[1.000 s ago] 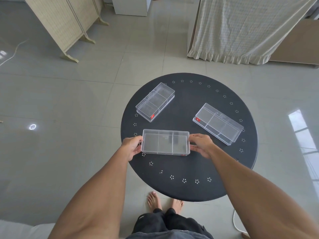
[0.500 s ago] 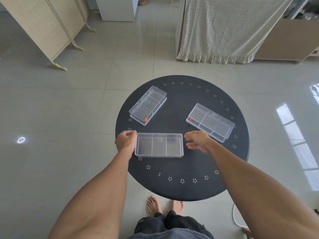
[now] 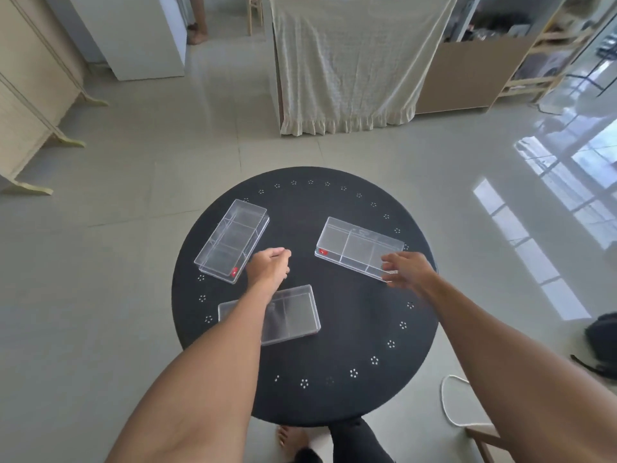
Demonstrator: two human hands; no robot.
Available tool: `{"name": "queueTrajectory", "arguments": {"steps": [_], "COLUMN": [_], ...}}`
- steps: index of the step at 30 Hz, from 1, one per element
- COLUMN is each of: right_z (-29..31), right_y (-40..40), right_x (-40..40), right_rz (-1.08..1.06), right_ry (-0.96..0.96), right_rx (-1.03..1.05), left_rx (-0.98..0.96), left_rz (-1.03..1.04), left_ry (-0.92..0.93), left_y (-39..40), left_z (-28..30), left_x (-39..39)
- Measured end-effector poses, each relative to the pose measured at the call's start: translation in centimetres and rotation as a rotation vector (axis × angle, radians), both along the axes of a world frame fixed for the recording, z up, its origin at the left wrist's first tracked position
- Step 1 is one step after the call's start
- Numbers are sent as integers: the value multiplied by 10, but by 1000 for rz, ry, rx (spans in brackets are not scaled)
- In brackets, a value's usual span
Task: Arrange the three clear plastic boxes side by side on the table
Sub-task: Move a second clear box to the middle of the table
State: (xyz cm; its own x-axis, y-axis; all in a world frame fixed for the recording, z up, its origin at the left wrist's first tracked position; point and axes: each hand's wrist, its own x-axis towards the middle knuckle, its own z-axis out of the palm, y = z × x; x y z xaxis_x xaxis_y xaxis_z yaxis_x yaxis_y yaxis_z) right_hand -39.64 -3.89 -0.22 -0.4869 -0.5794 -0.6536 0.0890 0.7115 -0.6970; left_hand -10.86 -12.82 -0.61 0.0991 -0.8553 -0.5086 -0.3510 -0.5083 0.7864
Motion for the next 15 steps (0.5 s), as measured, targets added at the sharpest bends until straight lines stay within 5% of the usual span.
{"name": "queueTrajectory", "arguments": {"steps": [5, 15], "right_z": [-21, -38], "right_y": [-4, -24], "right_x": [-36, -53], "right_rz": [-140, -123], "right_ry": [134, -205], "right_rx": [59, 211], "left_rx": [26, 164], "left_rz": [-50, -349], "left_ry": [-31, -227], "left_y": [-25, -65], "left_z": [-6, -16], "left_x": [-36, -94]}}
